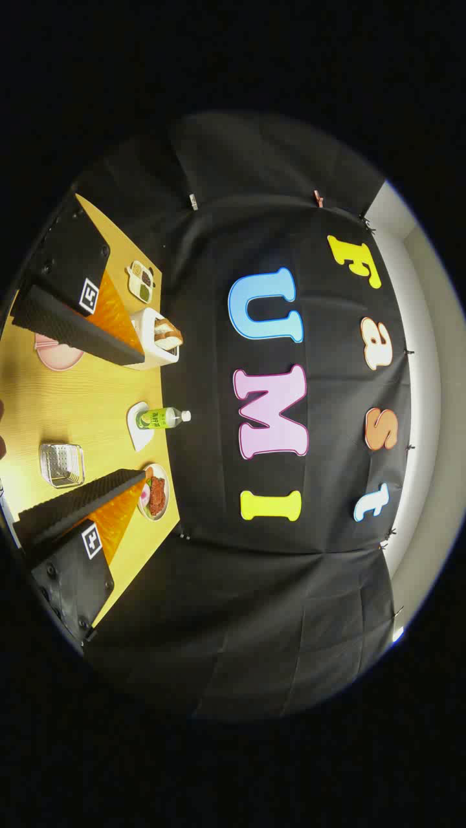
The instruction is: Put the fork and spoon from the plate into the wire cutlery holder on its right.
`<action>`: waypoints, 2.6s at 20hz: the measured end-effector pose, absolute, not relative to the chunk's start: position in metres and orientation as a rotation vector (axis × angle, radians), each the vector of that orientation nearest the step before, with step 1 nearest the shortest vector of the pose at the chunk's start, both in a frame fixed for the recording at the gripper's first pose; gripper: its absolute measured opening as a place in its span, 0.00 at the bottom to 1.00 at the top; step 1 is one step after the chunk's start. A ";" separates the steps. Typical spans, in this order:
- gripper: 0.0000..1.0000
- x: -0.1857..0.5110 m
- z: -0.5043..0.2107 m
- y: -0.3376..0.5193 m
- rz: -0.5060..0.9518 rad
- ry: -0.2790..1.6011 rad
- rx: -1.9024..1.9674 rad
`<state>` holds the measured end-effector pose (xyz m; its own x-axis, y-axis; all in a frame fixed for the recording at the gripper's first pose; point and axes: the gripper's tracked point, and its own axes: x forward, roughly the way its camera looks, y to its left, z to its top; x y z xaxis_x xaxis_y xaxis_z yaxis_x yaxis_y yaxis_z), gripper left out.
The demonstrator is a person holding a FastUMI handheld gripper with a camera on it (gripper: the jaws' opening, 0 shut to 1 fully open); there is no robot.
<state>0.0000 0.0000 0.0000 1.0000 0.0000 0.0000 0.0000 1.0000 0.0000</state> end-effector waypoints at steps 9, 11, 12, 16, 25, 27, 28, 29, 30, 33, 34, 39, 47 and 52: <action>1.00 -0.004 -0.004 -0.002 -0.004 0.005 0.000; 1.00 -0.005 -0.002 -0.001 -0.003 0.001 -0.001; 1.00 -0.005 -0.002 0.000 0.000 -0.001 -0.004; 1.00 -0.004 0.004 0.004 0.024 -0.023 -0.014; 1.00 0.010 0.007 0.034 0.107 -0.057 -0.103; 1.00 0.016 0.002 0.049 0.150 -0.051 -0.136; 1.00 0.018 0.000 0.058 0.176 -0.044 -0.144; 1.00 0.021 -0.005 0.068 0.205 -0.034 -0.152; 1.00 0.024 -0.010 0.076 0.226 -0.020 -0.162; 0.98 0.034 -0.034 0.103 0.304 0.048 -0.206; 0.98 0.037 -0.047 0.112 0.330 0.087 -0.221; 0.98 0.051 -0.119 0.146 0.427 0.275 -0.306; 0.98 0.069 -0.248 0.157 0.462 0.618 -0.442; 0.95 0.080 -0.305 0.152 0.443 0.793 -0.493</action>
